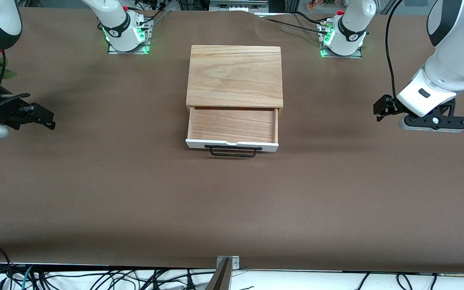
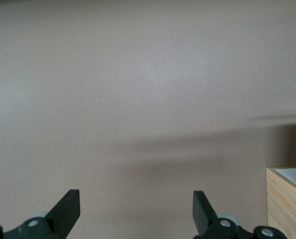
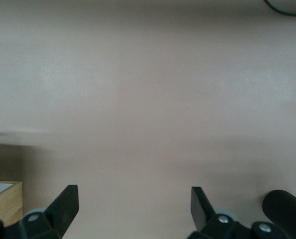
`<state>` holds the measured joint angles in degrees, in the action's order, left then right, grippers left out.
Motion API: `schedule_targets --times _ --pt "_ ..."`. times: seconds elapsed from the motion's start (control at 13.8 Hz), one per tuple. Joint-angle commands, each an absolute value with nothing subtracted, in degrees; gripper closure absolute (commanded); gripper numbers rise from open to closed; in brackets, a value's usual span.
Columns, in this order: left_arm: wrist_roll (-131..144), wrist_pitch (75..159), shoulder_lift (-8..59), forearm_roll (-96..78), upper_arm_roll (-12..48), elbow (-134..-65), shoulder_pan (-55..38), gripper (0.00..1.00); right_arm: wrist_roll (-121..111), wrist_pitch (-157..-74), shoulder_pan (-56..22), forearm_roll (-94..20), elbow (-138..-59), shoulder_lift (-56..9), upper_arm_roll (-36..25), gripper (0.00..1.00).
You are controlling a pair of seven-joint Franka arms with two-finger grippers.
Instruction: Close drawer with both arms simultaneously
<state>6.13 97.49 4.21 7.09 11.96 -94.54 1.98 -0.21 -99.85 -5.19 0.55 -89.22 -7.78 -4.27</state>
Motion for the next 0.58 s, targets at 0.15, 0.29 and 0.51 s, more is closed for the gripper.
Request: schedule_targets --times 0.15,0.29,0.51 --pt "6.1 96.7 3.7 5.9 12.0 -94.3 2.5 0.0 0.1 -98.8 -5.4 1.2 -87.6 -8.3 -4.2 0.0" --pt "6.1 96.7 3.7 5.9 12.0 -94.3 2.5 0.0 0.3 -98.8 -5.3 1.1 -87.6 -8.3 -4.2 0.0" --pt "6.2 96.7 4.0 5.9 12.1 -94.3 2.5 0.0 0.5 -98.5 -5.3 0.9 -87.7 -8.3 -4.2 0.0"
